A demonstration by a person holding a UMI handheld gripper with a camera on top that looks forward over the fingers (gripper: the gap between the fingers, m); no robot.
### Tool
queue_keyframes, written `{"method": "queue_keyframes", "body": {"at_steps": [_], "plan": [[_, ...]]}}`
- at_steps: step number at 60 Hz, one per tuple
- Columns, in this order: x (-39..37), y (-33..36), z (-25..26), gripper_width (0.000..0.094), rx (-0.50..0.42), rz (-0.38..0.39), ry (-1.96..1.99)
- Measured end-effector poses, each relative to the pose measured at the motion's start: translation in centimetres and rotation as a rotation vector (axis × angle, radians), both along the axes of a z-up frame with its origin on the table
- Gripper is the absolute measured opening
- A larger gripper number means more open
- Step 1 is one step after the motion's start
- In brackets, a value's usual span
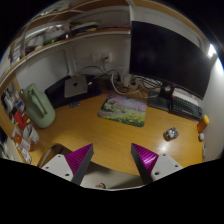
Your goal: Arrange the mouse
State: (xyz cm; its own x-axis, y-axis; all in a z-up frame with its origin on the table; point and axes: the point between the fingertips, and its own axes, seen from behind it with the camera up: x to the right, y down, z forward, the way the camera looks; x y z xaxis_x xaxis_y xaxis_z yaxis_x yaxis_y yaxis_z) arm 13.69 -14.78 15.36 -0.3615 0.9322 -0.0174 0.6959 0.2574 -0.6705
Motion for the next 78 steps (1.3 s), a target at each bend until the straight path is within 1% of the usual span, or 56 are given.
{"method": "queue_keyframes", "body": {"at_steps": [6,12,17,23,32,37,40,53,71,78], "plan": [[-0.6,2.0,-0.5,0.0854,-0.001,-0.079,0.004],[-1.6,6.3,-1.7,0.0855,0.011,-0.165,0.019],[-2.0,9.2,-2.2,0.0857,0.015,-0.255,0.019],[-2.3,13.3,-3.2,0.0854,0.027,-0.346,0.022],[-3.0,18.0,-4.4,0.0865,0.035,-0.428,0.05],[-3.6,20.1,-5.4,0.0865,0.061,-0.449,0.083],[-4.1,20.9,-6.0,0.0864,0.062,-0.457,0.096],[-7.9,23.0,-8.7,0.0853,0.07,-0.455,0.196],[-13.7,24.4,-12.9,0.0853,0.033,-0.468,0.214],[-16.3,24.5,-14.3,0.085,0.018,-0.457,0.203]]}}
